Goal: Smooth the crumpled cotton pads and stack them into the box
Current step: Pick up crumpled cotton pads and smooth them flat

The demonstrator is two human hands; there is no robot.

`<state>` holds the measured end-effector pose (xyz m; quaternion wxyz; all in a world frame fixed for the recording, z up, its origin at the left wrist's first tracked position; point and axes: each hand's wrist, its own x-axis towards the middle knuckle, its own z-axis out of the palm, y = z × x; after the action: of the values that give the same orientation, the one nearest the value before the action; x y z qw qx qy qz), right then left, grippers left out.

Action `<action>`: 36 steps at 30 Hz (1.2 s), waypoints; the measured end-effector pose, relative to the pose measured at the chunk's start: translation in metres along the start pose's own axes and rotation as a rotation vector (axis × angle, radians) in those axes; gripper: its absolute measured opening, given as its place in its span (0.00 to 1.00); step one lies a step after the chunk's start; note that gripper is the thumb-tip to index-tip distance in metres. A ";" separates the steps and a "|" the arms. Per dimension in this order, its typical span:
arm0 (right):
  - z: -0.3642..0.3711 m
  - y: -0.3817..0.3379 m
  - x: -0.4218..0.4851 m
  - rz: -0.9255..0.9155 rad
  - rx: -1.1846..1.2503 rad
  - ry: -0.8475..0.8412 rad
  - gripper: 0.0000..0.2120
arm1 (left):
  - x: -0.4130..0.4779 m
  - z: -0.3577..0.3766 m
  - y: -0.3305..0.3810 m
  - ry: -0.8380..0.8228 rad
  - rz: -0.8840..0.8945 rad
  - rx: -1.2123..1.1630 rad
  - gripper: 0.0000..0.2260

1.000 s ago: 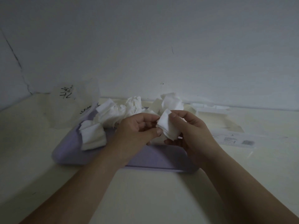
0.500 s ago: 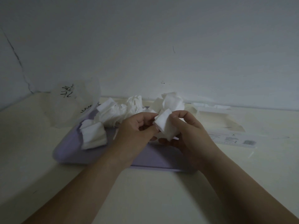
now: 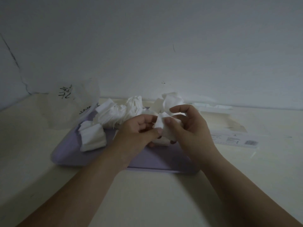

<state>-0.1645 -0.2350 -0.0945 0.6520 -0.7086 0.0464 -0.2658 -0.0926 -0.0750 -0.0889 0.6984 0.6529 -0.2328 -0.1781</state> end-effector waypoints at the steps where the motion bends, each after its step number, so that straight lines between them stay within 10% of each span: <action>1: -0.001 0.000 0.001 -0.003 0.010 -0.008 0.13 | 0.000 -0.001 -0.001 -0.002 0.021 0.030 0.10; 13: -0.006 0.005 0.004 0.034 -0.039 0.008 0.02 | 0.005 -0.010 0.003 0.096 0.072 -0.042 0.03; 36: -0.006 0.004 0.004 -0.129 -0.037 0.030 0.13 | 0.007 -0.010 -0.002 -0.013 -0.092 -0.126 0.13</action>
<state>-0.1625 -0.2421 -0.0969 0.6195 -0.7179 0.0153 -0.3171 -0.0814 -0.0704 -0.0902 0.7277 0.6165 -0.1954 -0.2286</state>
